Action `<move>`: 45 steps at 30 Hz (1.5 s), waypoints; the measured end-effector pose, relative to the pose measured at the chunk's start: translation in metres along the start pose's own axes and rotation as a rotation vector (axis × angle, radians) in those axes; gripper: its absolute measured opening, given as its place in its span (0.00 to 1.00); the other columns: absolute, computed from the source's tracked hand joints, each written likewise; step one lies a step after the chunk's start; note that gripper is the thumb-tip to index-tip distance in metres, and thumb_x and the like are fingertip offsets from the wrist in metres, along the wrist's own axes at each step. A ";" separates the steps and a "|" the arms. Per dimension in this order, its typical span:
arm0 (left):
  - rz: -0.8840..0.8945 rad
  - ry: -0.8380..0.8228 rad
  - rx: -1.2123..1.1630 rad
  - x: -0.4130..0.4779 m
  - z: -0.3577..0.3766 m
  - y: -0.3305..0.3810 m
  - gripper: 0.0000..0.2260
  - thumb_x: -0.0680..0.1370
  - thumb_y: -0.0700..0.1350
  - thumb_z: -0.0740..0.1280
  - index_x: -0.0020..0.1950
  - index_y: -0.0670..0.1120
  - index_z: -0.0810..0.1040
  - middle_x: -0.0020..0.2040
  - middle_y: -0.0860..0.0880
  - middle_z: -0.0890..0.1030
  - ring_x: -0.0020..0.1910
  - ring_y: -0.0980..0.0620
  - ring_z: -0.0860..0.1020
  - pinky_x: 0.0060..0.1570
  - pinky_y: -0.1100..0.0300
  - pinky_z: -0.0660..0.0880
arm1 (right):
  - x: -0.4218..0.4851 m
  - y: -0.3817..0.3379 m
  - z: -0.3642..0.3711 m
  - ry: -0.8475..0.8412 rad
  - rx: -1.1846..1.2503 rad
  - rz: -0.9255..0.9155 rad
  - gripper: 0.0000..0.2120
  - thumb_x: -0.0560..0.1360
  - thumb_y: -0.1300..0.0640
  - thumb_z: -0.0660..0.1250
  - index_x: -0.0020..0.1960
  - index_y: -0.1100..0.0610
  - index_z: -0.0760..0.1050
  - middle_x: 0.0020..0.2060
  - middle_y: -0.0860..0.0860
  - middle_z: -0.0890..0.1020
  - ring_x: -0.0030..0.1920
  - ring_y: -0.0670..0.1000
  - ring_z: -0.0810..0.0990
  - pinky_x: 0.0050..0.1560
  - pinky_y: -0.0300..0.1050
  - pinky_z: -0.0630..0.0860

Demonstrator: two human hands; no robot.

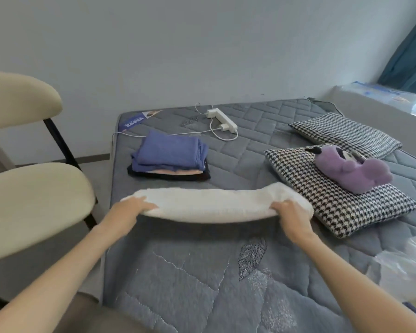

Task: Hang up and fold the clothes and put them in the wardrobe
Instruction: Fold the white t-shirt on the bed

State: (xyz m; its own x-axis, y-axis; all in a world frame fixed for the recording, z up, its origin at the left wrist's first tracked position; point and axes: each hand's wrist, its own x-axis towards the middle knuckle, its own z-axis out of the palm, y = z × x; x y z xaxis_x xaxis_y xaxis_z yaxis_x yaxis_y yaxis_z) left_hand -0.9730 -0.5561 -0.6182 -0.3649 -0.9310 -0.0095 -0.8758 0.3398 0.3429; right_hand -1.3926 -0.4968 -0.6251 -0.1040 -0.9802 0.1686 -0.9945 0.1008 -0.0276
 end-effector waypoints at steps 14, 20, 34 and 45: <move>0.004 -0.267 0.247 -0.075 0.050 0.010 0.35 0.77 0.27 0.51 0.77 0.57 0.53 0.77 0.59 0.58 0.75 0.57 0.59 0.67 0.67 0.56 | -0.079 -0.001 0.052 -0.181 -0.302 0.031 0.14 0.79 0.60 0.57 0.59 0.45 0.74 0.50 0.47 0.82 0.52 0.51 0.80 0.53 0.43 0.72; -0.005 -0.330 0.288 -0.088 0.061 0.020 0.26 0.82 0.36 0.51 0.78 0.55 0.52 0.78 0.55 0.55 0.76 0.55 0.57 0.68 0.66 0.53 | -0.088 -0.006 0.063 -0.172 -0.319 0.067 0.16 0.79 0.63 0.58 0.64 0.51 0.68 0.55 0.51 0.78 0.55 0.53 0.75 0.52 0.45 0.70; -0.140 -0.361 0.563 -0.081 0.104 0.031 0.39 0.78 0.31 0.54 0.76 0.53 0.32 0.76 0.33 0.39 0.77 0.40 0.42 0.73 0.47 0.54 | -0.116 0.025 0.071 0.023 0.339 0.321 0.19 0.79 0.63 0.57 0.66 0.51 0.72 0.72 0.49 0.67 0.66 0.59 0.67 0.58 0.54 0.68; -0.149 -0.311 0.511 -0.085 0.105 0.025 0.39 0.78 0.31 0.54 0.76 0.55 0.32 0.78 0.40 0.39 0.78 0.45 0.43 0.75 0.51 0.50 | -0.123 0.040 0.065 -0.091 -0.224 0.154 0.23 0.79 0.61 0.58 0.72 0.45 0.64 0.68 0.44 0.72 0.60 0.52 0.72 0.62 0.45 0.64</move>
State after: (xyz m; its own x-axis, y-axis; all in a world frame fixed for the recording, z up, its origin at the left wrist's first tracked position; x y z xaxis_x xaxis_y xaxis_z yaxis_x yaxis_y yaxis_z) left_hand -0.9972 -0.4544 -0.7070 -0.2348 -0.9168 -0.3230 -0.9370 0.3019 -0.1758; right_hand -1.4194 -0.3832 -0.7110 -0.2629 -0.9606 0.0898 -0.9456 0.2750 0.1738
